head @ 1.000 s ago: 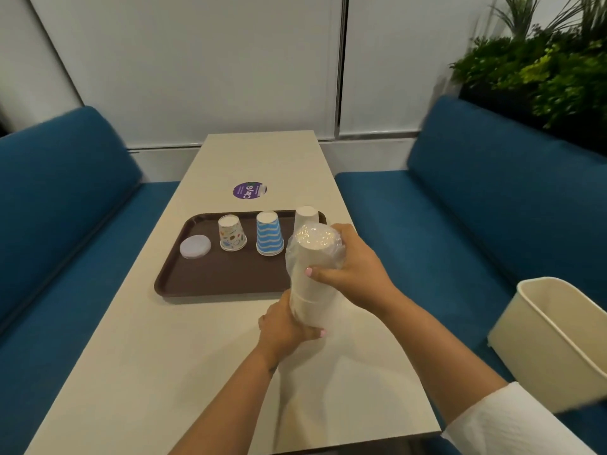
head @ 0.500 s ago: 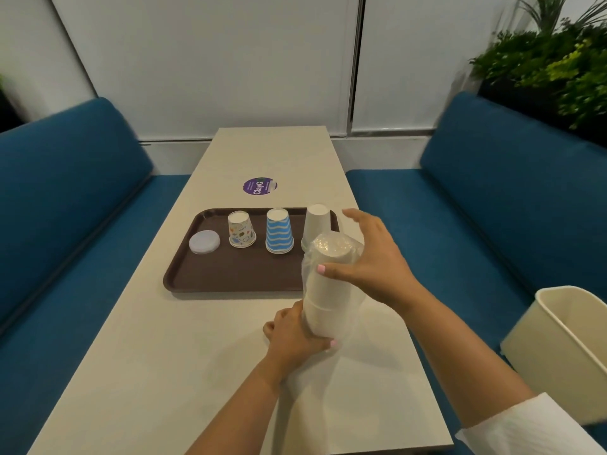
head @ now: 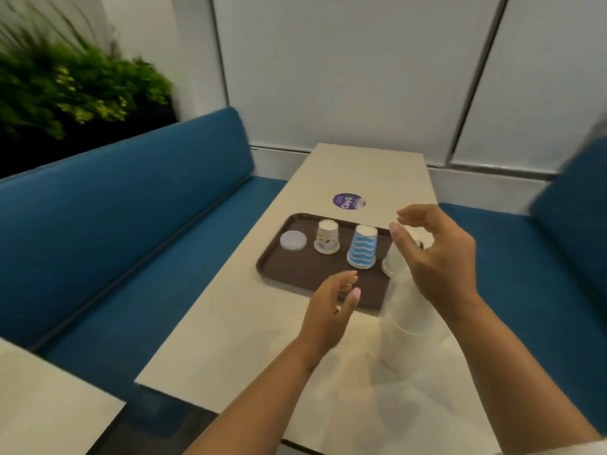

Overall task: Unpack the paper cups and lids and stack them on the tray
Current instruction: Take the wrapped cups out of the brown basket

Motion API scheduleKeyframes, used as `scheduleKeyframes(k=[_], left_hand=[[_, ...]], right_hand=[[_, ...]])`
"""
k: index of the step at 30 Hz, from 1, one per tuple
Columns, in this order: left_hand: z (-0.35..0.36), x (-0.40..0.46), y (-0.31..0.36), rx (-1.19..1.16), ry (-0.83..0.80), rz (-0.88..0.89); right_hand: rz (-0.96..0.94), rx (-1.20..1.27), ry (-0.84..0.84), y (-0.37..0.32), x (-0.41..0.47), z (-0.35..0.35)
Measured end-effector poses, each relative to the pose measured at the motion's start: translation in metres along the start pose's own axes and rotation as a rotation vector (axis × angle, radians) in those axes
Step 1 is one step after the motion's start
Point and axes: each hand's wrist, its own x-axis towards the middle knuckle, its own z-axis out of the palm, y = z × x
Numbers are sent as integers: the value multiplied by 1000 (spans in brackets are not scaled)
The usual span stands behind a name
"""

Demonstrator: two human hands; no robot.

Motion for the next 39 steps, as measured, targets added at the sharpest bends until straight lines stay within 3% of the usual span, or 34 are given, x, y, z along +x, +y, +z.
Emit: scheduleKeyframes(k=[4, 10, 25, 31, 36, 39], left_hand=[[-53, 9, 47, -115, 163, 113], [-166, -13, 87, -61, 398, 277], [-454, -180, 85, 147, 714, 156], [-547, -238, 57, 197, 739, -22], [-597, -270, 21, 290, 701, -326], [-611, -285, 0, 274, 751, -491]], right_hand=[[-73, 120, 36, -31, 1, 24], [-63, 338, -59, -101, -13, 87], [-157, 717, -448, -346, -118, 281], [-114, 750, -662, -404, -170, 348], [-84, 574, -1047, -430, -200, 399], [-207, 360, -1265, -442, -222, 429]])
